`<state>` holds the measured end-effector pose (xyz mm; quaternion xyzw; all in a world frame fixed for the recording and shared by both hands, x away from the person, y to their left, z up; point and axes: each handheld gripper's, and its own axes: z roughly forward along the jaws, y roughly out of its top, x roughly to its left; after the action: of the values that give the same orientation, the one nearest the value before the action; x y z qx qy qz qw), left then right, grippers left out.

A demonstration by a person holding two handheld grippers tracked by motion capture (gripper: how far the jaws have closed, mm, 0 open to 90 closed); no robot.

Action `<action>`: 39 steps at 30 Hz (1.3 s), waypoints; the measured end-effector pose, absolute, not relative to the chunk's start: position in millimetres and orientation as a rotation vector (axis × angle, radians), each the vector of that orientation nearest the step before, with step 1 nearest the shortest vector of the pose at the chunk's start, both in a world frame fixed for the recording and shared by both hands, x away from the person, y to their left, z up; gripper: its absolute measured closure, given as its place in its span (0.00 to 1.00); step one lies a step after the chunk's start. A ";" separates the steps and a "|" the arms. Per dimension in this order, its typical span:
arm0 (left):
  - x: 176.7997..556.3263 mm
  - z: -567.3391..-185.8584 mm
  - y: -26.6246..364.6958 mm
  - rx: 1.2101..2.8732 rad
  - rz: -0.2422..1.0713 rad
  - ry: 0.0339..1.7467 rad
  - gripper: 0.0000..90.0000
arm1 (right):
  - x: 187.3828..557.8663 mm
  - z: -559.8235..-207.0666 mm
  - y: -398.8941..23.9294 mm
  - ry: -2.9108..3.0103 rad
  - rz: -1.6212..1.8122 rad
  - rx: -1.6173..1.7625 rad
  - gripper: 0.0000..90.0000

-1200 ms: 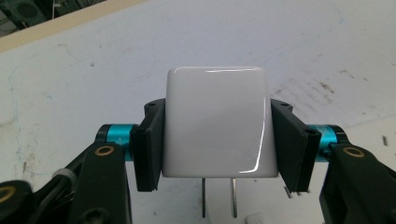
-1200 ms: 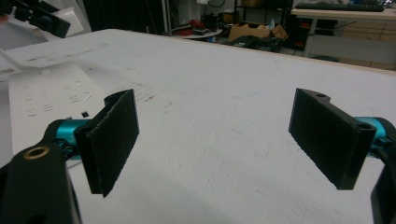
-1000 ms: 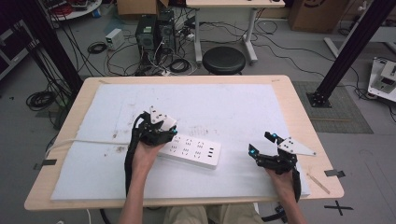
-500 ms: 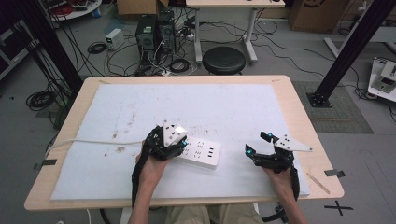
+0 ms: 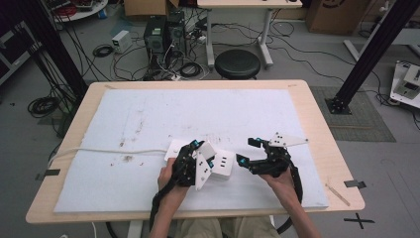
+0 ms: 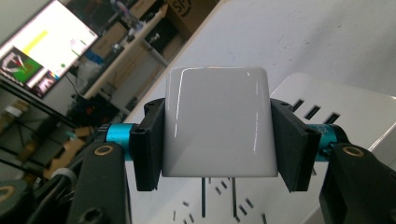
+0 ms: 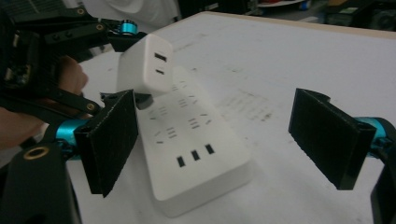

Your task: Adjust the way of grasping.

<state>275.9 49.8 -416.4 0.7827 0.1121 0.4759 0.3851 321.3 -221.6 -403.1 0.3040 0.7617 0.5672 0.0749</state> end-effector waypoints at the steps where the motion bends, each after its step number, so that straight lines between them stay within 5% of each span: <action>1: 274.1 -417.3 48.6 1.975 1.241 0.254 0.47 | 321.9 -402.5 -220.3 2.301 1.711 0.921 0.18; 19: 264.3 -419.4 34.3 1.862 1.330 0.061 0.47 | 334.9 -396.2 -207.2 2.412 1.947 0.901 0.18; 39: 260.6 -419.2 21.9 1.840 1.313 -0.008 0.47 | 341.3 -402.2 -195.2 2.523 2.011 0.873 0.30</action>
<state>260.6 21.9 -419.2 0.7363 -0.0032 0.5255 0.4263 341.3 -195.2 -402.2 0.2600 0.7510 0.5987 -0.1002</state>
